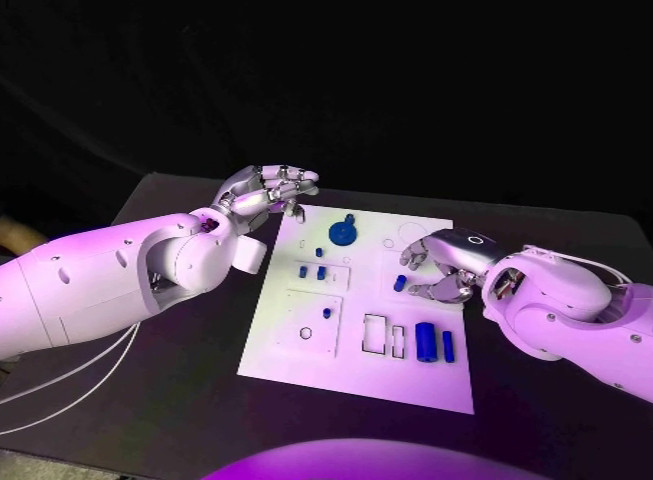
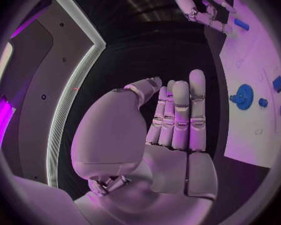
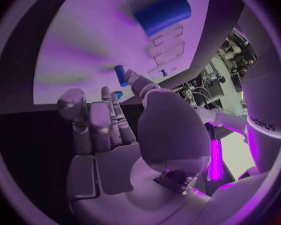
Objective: Assemble the parts on the task board
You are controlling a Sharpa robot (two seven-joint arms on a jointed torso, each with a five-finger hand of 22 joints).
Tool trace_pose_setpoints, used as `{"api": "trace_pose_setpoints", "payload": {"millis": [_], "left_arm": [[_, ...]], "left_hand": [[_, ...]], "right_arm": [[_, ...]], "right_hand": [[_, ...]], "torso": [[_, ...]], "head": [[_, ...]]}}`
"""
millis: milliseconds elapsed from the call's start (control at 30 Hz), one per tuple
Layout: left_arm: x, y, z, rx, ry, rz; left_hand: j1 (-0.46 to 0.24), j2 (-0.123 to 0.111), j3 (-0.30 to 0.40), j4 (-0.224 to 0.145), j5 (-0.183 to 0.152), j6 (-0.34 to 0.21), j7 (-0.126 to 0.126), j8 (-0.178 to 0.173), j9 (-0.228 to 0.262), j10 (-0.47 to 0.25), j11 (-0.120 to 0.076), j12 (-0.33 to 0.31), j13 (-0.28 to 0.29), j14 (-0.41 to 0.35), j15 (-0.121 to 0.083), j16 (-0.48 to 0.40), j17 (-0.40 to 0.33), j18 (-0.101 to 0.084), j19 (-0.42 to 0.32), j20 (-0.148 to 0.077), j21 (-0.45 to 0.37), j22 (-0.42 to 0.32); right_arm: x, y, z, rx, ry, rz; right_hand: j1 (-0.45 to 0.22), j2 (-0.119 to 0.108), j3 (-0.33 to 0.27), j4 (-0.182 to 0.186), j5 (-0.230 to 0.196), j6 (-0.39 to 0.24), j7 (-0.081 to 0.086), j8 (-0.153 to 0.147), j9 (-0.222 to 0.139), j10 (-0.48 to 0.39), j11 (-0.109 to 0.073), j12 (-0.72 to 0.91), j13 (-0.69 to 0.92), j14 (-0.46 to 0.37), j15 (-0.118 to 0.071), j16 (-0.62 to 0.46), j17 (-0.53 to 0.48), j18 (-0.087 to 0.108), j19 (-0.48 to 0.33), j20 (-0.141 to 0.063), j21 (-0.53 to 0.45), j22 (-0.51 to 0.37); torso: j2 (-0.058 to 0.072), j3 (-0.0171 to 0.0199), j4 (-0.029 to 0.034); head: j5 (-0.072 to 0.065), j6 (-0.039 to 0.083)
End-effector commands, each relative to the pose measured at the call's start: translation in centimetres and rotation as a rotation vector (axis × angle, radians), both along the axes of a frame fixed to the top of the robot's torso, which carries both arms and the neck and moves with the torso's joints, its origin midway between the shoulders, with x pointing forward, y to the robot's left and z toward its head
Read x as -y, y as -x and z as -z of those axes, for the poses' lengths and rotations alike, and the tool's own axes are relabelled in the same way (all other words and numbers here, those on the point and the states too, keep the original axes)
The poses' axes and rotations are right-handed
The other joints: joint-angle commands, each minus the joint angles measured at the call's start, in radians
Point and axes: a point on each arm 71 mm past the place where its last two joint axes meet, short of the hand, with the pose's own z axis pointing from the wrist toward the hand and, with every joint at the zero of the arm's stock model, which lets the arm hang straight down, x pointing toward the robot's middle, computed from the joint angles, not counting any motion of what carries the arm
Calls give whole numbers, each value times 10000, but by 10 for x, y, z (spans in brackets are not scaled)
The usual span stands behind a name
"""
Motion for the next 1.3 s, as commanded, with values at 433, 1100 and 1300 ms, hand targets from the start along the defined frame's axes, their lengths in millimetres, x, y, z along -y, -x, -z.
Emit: {"api": "trace_pose_setpoints", "payload": {"millis": [433, 1100, 1300], "left_arm": [[2, 0, -2, 160, 95, 85], [3, 1, -1, 65, 106, 235], [3, 1, -1, 39, 100, 256]], "left_hand": [[3, 37, -37, -4, 9, -36, 35, -69, -11, -67, -7, -28, -8, 20, 9, 46, -9, 59, 51, 28, -69, -15], [15, 45, -34, -13, 10, -30, 36, -68, -10, -56, -9, -28, -5, 22, 6, 49, -10, 61, 54, 27, -71, -17], [24, 53, -33, -20, 9, -24, 35, -67, -9, -44, -10, -28, -1, 25, 4, 54, -11, 62, 60, 27, -72, -19]], "right_arm": [[-8, -3, 12, -448, -53, -279], [-17, -3, 14, -256, -287, -484], [-17, -3, 14, -199, -194, -479]], "right_hand": [[413, 312, 334, 43, -58, 439, -1, 92, -1, 547, -103, 441, -127, 115, -109, 136, 282, -56, 479, -105, 480, 454], [368, 357, 979, 188, -193, 839, -4, 138, -32, 1105, -151, 493, -236, 204, -142, 316, 530, -143, 759, -144, 859, 799], [378, 463, 1379, 251, -377, 1473, -112, 444, 77, 1586, -277, 611, -189, 254, -232, 442, 715, -192, 908, -212, 1098, 1019]], "torso": [[3, -13, 24], [-4, -7, 25], [2, -10, 3]], "head": [[17, -26], [19, -116], [28, -120]]}}
